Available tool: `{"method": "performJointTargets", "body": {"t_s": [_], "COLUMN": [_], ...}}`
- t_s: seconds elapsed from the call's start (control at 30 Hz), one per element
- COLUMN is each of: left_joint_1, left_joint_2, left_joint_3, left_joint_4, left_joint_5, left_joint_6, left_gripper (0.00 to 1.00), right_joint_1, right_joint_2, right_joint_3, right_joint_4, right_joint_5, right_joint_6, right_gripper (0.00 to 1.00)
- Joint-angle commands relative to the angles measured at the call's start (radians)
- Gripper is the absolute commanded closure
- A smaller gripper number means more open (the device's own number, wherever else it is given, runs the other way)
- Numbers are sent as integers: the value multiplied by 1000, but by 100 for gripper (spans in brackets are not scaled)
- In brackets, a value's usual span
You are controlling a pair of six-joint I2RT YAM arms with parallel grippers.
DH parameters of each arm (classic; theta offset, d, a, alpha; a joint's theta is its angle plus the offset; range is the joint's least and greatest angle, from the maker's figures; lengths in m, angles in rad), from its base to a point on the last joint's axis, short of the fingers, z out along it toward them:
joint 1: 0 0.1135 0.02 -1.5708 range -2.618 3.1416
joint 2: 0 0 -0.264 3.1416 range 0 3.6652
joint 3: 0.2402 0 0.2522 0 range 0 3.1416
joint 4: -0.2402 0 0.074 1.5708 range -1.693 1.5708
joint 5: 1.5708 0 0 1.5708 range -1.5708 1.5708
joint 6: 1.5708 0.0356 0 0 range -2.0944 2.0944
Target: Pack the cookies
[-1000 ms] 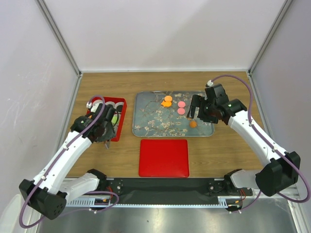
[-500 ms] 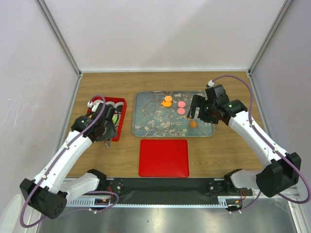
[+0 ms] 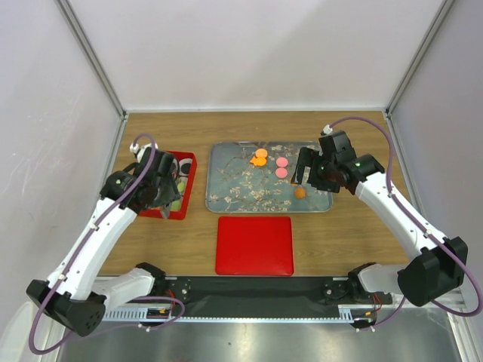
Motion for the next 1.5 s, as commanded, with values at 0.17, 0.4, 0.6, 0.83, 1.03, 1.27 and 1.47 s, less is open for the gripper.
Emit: {"method": "performJointTargets", "body": {"t_s": [0.17,0.4,0.6,0.83,1.03,1.27,1.47], "left_joint_1": [-54,-350,-586,-748,-831,-868,-874], "left_joint_2": [69,328,592,824,951,1151,1269], "left_joint_3": [172,390,529,645,714,803,878], "left_joint_4": [18,120,315,560,694,798,828], "left_joint_5": [16,-29,7,74,122,134,123], "left_joint_6": [26,-37,-14,43,114,198,248], "left_gripper": [53,53,53,52,51,50,48], "right_joint_1": [-1,-99,-175,-176,-176,-176,-176], "right_joint_2": [-27,-106,-201,-356,-449,-495,-537], "right_joint_3": [119,339,518,585,552,535,502], "right_joint_4": [-53,-184,-320,-345,-334,-373,-393], "right_joint_5": [26,17,60,151,160,152,166], "right_joint_6": [-14,3,69,164,194,203,206], "right_gripper": [4,4,3,3,3,3,3]}}
